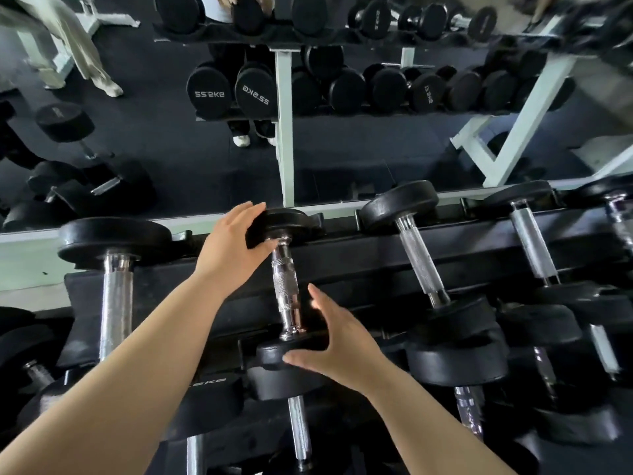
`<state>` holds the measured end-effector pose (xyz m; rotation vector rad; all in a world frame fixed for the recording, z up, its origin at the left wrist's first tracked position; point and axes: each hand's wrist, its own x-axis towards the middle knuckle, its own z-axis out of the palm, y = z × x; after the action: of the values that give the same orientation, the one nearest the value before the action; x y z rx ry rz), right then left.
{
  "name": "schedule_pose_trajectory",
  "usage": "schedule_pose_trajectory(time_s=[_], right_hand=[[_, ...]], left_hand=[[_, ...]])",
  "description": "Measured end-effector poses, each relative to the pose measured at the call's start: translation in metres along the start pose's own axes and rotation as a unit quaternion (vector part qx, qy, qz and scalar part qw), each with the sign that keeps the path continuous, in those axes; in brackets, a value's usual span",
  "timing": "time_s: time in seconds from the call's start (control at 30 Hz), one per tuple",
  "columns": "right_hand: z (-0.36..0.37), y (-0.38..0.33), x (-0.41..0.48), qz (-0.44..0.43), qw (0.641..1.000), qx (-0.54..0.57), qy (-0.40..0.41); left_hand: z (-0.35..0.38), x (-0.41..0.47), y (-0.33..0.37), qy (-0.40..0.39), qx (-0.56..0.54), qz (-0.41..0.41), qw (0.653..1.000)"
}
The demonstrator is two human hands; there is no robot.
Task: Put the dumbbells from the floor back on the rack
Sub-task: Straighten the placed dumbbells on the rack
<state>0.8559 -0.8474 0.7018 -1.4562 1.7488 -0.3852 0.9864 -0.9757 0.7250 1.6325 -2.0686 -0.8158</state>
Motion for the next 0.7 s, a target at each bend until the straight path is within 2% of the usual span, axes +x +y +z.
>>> schedule_pose_trajectory(time_s=[0.03, 0.1, 0.17, 0.3, 0.37, 0.53, 0.63, 0.7], right_hand=[[-0.006, 0.004, -0.004, -0.001, 0.998, 0.015, 0.055], [-0.024, 0.022, -0.011, -0.009, 0.976, 0.044, 0.214], [-0.050, 0.048, -0.019, 0.013, 0.938, 0.052, 0.341], [-0.098, 0.094, -0.036, 0.034, 0.908, 0.039, 0.415], [-0.116, 0.111, -0.038, 0.036, 0.918, 0.077, 0.387], [-0.154, 0.153, -0.009, 0.091, 0.972, 0.157, 0.151], [-0.163, 0.154, 0.011, 0.106, 0.985, 0.138, -0.007], [-0.165, 0.154, 0.022, 0.104, 0.986, 0.105, -0.082]], left_hand=[[0.002, -0.006, 0.006, 0.031, -0.021, 0.004, 0.999], [0.010, -0.019, 0.023, 0.092, -0.076, 0.021, 0.993], [0.024, -0.031, 0.047, 0.081, -0.142, 0.026, 0.986], [0.078, -0.035, 0.094, -0.017, -0.213, 0.001, 0.977], [0.107, -0.027, 0.115, -0.037, -0.230, -0.020, 0.972], [0.163, 0.002, 0.147, -0.043, -0.302, -0.176, 0.936], [0.175, 0.019, 0.152, -0.028, -0.373, -0.232, 0.898], [0.177, 0.028, 0.153, -0.026, -0.414, -0.237, 0.879]])
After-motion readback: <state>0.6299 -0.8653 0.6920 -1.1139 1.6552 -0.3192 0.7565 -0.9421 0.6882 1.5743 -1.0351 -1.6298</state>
